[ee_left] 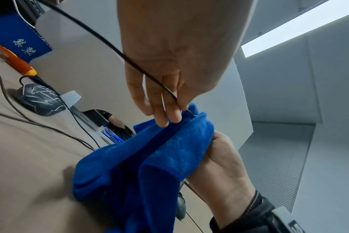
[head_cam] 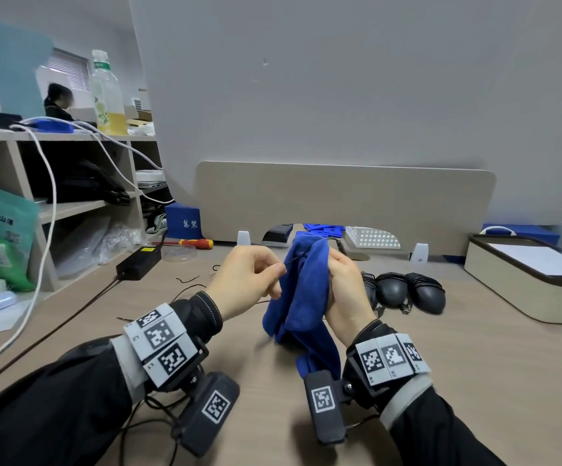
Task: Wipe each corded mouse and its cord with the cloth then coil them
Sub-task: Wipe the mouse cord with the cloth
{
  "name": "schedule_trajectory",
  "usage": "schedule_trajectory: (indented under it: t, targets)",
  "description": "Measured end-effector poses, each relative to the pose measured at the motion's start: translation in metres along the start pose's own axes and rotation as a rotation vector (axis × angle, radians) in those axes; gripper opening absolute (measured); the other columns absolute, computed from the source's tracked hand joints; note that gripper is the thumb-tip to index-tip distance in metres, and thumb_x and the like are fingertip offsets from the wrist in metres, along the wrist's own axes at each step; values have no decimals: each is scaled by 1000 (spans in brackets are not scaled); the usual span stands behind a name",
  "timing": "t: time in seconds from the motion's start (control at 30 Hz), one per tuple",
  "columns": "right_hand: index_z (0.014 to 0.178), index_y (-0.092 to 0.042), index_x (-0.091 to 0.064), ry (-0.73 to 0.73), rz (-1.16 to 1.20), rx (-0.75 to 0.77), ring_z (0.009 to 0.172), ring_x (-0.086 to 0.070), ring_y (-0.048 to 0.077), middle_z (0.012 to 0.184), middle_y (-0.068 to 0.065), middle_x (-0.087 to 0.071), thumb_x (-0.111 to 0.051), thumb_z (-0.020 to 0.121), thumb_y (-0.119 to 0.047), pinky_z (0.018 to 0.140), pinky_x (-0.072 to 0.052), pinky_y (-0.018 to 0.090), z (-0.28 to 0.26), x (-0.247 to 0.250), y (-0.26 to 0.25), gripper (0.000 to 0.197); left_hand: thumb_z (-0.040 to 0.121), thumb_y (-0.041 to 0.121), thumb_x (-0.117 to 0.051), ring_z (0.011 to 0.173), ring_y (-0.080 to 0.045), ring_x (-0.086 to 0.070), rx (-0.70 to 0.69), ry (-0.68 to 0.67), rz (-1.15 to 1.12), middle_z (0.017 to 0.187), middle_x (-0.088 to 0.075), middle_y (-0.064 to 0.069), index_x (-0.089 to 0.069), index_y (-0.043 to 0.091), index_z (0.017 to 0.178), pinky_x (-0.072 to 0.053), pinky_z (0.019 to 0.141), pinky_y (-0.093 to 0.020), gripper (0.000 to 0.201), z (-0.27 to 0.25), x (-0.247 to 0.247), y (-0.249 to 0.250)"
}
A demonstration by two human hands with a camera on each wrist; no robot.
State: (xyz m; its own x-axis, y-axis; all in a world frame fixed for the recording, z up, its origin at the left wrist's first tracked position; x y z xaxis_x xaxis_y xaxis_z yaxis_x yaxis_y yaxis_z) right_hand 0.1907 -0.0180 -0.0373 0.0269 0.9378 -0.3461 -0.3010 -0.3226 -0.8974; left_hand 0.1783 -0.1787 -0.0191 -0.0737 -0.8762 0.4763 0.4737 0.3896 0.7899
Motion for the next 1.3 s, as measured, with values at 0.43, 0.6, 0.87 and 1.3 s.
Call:
schedule_trajectory:
  t: [0.43,0.6,0.87,1.3]
  targets:
    - [104,7,-71,-90,-32,7,90,-70,21,103,14,-75,-49,99,-2,76,-57,27,-3,-9,13,24,92,6,-60,57,-19,-65,-178,59,163,55,-65,-1,-65,12,72,-55,67,-36,21,-8,-6,-2]
    - [91,6,-71,32,-52,-8,76,-61,23,81,15,-68,-51,96,-3,66,-52,30,0,-6,12,22,90,9,-66,56,-15,-63,-211,6,314,56,-65,2,-66,14,71,-50,61,-28,20,-12,5,-11]
    - [84,-9,-76,101,-80,37,78,-62,19,81,6,-70,-53,98,-8,77,-53,36,3,1,9,27,93,20,-64,62,-5,-59,-102,-88,482,58,-68,6,-63,18,72,-49,68,-29,22,-16,10,-22]
    - [72,-10,-67,122,-169,-35,52,-49,12,57,0,-54,-50,96,-4,48,-42,20,0,-2,15,31,94,6,-55,56,-8,-63,-17,-26,256,68,-67,-3,-60,15,83,-47,59,-17,15,1,-17,-4]
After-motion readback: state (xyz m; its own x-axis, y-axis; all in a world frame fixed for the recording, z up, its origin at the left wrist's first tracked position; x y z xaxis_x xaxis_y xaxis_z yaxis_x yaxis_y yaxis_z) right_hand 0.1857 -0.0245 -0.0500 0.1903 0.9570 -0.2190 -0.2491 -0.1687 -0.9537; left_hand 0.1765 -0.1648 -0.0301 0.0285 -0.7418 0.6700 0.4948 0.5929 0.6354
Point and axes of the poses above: each hand's wrist, its own z-axis towards the middle knuckle, its own x-axis out of the back of the hand, y = z × x, the point moved 1 cm from there along z, towards the middle knuckle
